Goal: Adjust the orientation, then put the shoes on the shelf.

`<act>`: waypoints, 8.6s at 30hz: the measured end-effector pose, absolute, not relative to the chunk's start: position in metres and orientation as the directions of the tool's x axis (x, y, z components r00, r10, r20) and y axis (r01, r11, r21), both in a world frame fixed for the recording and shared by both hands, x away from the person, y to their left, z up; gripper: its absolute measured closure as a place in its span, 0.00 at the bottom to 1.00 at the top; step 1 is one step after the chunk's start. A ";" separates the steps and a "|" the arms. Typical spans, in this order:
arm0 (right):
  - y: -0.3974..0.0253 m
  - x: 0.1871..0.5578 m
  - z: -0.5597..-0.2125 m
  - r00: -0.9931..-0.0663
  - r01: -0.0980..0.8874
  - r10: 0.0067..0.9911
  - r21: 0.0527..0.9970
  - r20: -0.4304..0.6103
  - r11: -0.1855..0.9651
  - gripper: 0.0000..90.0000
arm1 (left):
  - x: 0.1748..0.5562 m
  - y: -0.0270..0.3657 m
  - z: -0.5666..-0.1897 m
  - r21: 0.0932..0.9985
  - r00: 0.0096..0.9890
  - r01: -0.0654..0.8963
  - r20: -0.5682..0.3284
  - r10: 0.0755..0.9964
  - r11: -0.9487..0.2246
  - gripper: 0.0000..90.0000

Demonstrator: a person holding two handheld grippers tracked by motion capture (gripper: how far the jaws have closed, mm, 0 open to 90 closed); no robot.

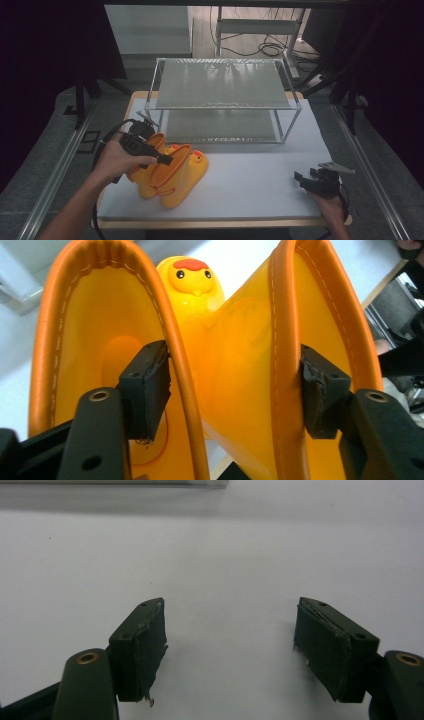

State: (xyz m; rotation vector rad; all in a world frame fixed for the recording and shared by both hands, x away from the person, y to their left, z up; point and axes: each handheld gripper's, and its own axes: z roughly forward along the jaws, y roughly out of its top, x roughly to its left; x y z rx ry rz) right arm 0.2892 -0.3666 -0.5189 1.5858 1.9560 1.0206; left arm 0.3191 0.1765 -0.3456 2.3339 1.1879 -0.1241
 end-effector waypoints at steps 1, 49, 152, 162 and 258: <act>-0.367 0.289 -0.519 -0.260 0.648 0.958 0.757 0.122 0.080 0.32 | 0.319 0.176 -0.346 0.401 0.613 0.776 -0.299 0.731 -0.487 0.43; -0.366 0.289 -0.519 -0.262 0.647 0.958 0.757 0.113 0.088 0.32 | 0.316 0.183 -0.348 0.426 0.593 0.782 -0.285 0.753 -0.455 0.87; -0.376 0.278 -0.509 -0.238 0.595 0.962 0.803 0.138 0.032 0.34 | 0.441 0.044 -0.120 0.676 0.673 0.665 -0.357 0.648 -0.318 0.92; -0.374 0.279 -0.510 -0.245 0.599 0.960 0.799 0.132 0.043 0.34 | 0.478 0.047 -0.141 0.660 0.570 0.715 -0.357 0.740 -0.232 0.92; -0.365 0.277 -0.512 -0.260 0.600 0.961 0.796 0.098 0.081 0.34 | 0.455 0.150 -0.276 0.642 0.484 0.715 -0.169 0.859 -0.277 1.00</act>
